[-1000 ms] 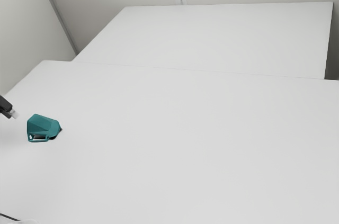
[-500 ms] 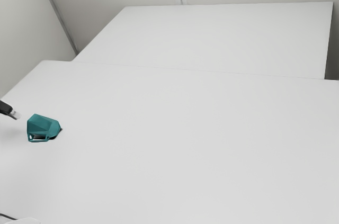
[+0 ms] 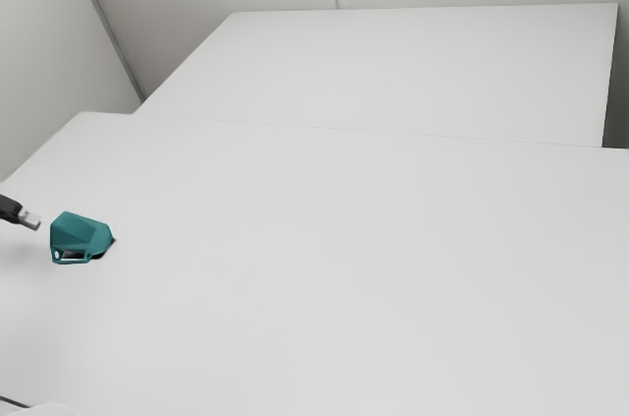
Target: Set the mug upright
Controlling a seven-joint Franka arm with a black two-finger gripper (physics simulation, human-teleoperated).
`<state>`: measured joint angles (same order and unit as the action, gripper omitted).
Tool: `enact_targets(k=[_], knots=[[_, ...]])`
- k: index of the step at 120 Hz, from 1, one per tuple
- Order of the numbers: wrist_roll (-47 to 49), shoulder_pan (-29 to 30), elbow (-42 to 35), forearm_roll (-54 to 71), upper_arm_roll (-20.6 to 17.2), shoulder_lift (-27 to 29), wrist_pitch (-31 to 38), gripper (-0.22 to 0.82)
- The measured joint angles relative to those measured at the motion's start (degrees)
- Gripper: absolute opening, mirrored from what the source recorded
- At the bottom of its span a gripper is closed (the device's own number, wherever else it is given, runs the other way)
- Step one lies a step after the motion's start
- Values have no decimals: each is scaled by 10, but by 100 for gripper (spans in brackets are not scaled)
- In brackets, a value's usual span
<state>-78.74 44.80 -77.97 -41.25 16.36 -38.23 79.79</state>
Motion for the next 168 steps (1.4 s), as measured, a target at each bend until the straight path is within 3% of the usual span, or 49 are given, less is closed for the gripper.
enact_targets(k=[168], knots=[[23,-14,-2,-56,-23,-43,6,60]])
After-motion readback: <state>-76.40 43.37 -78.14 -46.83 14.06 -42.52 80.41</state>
